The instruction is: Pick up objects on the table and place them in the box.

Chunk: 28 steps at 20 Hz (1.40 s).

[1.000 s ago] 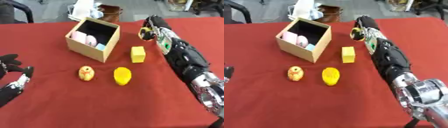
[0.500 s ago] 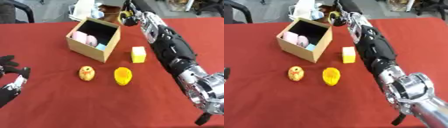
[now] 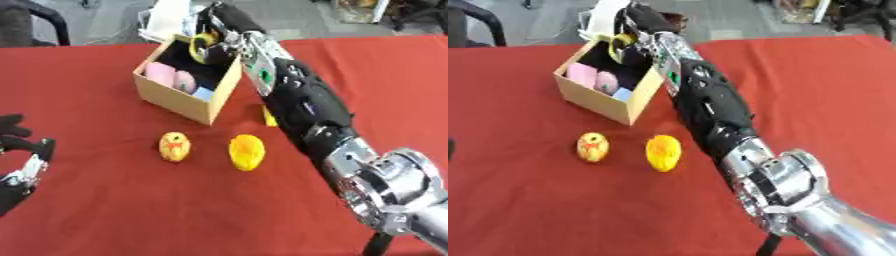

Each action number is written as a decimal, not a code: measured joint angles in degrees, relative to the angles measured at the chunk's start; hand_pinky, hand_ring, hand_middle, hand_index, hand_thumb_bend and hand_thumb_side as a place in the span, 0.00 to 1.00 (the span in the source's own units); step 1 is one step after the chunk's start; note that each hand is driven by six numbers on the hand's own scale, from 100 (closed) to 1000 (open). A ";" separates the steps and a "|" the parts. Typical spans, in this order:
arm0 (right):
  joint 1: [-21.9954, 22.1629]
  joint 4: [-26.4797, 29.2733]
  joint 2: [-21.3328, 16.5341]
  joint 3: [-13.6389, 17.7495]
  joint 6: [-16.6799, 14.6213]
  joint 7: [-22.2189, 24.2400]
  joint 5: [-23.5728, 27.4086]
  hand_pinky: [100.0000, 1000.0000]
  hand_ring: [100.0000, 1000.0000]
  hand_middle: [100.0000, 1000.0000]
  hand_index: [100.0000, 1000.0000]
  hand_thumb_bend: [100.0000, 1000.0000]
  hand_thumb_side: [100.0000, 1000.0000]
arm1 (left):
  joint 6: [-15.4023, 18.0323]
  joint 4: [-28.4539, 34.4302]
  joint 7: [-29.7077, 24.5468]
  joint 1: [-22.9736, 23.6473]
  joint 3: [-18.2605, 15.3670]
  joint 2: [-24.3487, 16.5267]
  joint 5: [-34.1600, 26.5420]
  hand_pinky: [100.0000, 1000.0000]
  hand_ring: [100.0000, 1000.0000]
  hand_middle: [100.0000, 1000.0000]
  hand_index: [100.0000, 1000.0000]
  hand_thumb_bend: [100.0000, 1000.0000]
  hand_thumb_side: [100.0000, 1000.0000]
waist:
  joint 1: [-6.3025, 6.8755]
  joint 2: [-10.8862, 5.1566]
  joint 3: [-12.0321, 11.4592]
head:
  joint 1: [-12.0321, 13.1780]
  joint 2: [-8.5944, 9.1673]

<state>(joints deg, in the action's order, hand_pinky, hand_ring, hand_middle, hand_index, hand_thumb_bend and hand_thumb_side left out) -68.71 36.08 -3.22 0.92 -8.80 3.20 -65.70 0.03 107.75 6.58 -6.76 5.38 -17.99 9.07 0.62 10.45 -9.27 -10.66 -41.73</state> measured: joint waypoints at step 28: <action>10.90 21.36 -19.45 -16.09 -20.80 16.13 16.32 0.80 0.80 0.88 0.95 0.09 0.42 | -0.10 -0.75 0.73 1.28 -1.11 -0.07 0.88 0.67 0.50 0.51 0.74 0.41 0.34 | -1.43 -0.07 5.78 | 3.89 -0.03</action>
<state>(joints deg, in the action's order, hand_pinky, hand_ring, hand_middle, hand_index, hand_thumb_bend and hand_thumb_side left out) -57.81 57.43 -22.67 -15.17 -29.60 19.33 -49.38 -0.07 107.00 7.31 -5.48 4.27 -18.06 9.95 -0.81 10.37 -3.49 -6.77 -41.76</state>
